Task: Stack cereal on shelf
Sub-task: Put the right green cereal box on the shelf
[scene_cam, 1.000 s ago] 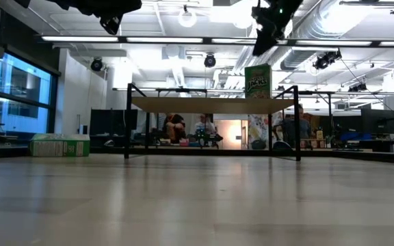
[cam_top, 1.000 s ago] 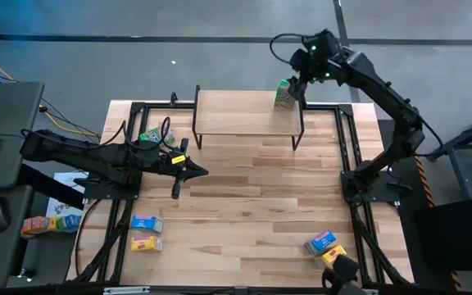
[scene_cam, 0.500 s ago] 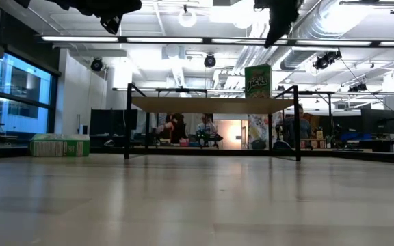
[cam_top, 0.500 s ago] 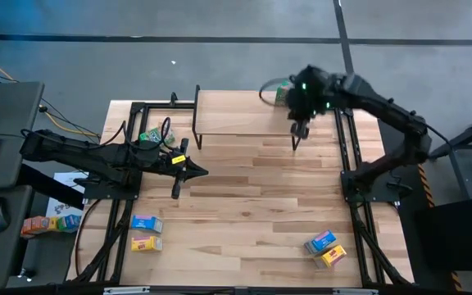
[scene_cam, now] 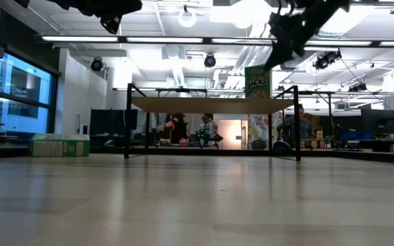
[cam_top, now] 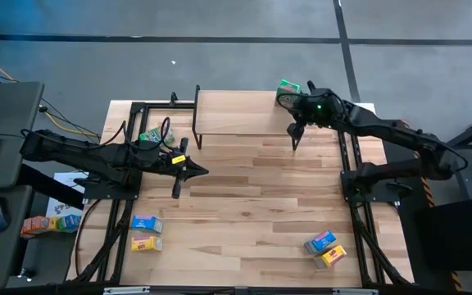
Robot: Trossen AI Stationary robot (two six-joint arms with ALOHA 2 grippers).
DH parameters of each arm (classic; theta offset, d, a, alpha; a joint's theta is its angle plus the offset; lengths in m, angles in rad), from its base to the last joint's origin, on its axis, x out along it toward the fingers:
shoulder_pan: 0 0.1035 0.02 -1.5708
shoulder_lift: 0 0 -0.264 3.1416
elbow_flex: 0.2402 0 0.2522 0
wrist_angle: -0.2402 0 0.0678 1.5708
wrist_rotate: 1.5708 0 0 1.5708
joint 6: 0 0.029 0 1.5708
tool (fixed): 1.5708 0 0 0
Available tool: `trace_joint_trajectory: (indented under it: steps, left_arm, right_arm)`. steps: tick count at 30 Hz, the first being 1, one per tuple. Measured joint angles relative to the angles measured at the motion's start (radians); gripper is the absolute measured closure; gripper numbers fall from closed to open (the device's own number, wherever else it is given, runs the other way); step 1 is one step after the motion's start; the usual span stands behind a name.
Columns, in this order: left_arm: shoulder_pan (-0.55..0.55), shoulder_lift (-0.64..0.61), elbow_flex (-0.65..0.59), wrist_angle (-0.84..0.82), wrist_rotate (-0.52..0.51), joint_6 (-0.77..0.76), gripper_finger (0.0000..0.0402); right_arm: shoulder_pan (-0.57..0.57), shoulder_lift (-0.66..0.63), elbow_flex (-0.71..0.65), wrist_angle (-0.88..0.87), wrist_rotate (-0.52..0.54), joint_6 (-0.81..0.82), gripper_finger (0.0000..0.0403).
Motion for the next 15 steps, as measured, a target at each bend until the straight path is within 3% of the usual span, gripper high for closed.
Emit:
trace_joint_trajectory:
  steps: [6,15]
  left_arm:
    - [0.000,0.000,0.000,0.000,-0.010,0.010,0.0401]
    - [0.000,0.000,0.000,0.000,-0.010,0.019,0.0401]
  right_arm:
    - [-0.062,0.008,-0.087,0.129,0.004,0.000,0.0403]
    - [-0.123,0.007,-0.092,0.207,-0.030,0.011,0.0403]
